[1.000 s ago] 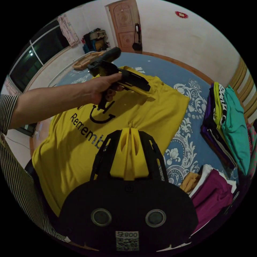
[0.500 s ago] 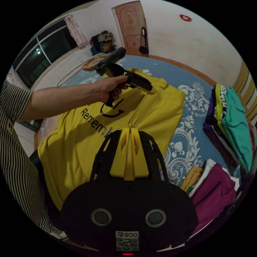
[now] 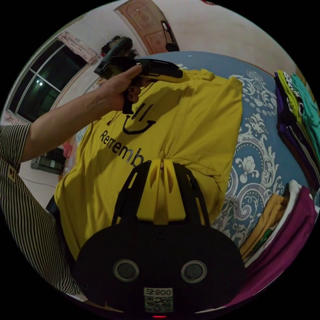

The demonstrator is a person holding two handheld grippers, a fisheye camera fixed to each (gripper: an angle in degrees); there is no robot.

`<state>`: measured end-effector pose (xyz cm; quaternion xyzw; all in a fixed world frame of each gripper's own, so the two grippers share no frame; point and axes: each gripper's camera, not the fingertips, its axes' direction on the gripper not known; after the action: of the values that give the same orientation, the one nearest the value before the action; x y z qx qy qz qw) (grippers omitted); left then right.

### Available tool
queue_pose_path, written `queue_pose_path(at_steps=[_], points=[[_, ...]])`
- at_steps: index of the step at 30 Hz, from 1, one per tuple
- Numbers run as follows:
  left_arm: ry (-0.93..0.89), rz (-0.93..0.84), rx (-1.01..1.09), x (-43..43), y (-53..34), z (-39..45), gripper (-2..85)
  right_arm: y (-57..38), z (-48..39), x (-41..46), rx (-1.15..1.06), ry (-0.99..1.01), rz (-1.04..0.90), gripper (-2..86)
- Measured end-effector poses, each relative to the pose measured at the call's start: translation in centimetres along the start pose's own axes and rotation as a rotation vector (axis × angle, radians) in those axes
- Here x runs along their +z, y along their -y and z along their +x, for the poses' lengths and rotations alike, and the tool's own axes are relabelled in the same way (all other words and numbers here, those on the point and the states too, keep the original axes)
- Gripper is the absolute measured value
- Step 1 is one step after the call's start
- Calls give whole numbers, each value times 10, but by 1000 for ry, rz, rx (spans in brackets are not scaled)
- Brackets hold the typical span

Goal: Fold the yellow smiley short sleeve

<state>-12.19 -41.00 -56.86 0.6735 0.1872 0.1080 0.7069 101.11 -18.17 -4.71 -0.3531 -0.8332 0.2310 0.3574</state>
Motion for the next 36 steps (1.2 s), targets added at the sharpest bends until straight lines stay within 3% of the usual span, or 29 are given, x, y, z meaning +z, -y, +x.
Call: queue_pose_path(at_steps=[4, 11, 18, 25, 31, 34, 36], points=[[77, -118, -58, 20, 5, -9, 10, -12, 10, -18, 39, 45, 13, 5], [95, -8, -7, -15, -33, -8, 23, -36, 35, -69, 123, -41, 143, 2], [132, -82, -41, -22, -49, -20, 21, -42, 66, -80, 182, -134, 106, 2], [145, 50, -47, -93, -109, -30, 10, -71, 88, -88, 251, -120, 92, 1], [103, 36, -30, -129, -159, -44, 13, -94, 93, -116, 305, -150, 154, 1], [149, -100, -8, -138, -180, -50, 16, -102, 97, -108, 272, -169, 63, 1], [130, -41, -28, -166, -200, -54, 18, -112, 101, -115, 275, -160, 90, 1]])
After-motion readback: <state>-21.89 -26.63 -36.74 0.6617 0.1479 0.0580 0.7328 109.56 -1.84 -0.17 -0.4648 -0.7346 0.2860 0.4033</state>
